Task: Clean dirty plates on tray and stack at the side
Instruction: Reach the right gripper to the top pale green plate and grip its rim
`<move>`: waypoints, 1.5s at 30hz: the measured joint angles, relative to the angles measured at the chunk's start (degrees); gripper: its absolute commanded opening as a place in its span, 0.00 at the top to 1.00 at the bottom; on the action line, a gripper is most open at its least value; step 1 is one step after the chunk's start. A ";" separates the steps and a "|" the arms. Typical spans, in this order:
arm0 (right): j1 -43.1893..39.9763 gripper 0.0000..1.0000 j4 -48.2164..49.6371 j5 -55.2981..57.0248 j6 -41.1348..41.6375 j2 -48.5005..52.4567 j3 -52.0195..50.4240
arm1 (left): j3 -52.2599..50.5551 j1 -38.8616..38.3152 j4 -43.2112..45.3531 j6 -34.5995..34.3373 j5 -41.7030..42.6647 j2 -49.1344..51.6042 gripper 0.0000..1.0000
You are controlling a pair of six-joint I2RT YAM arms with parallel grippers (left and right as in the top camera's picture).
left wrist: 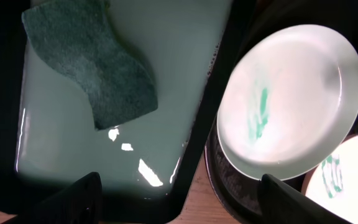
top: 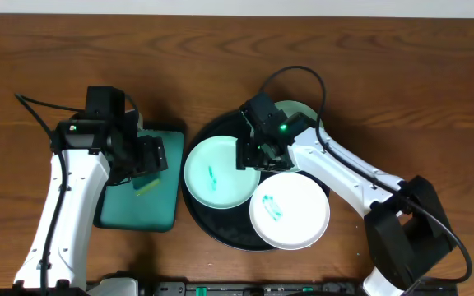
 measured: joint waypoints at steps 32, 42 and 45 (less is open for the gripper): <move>4.00 0.52 11.23 6.34 6.29 0.00 -9.29 | 0.00 0.00 0.15 0.00 0.00 0.00 0.20; 4.26 0.71 11.52 7.85 10.71 1.38 -10.36 | 0.00 0.00 0.15 0.02 0.00 0.00 0.20; 4.26 0.80 11.89 8.33 11.34 2.36 -10.25 | 0.00 0.00 0.17 0.00 0.00 0.00 0.20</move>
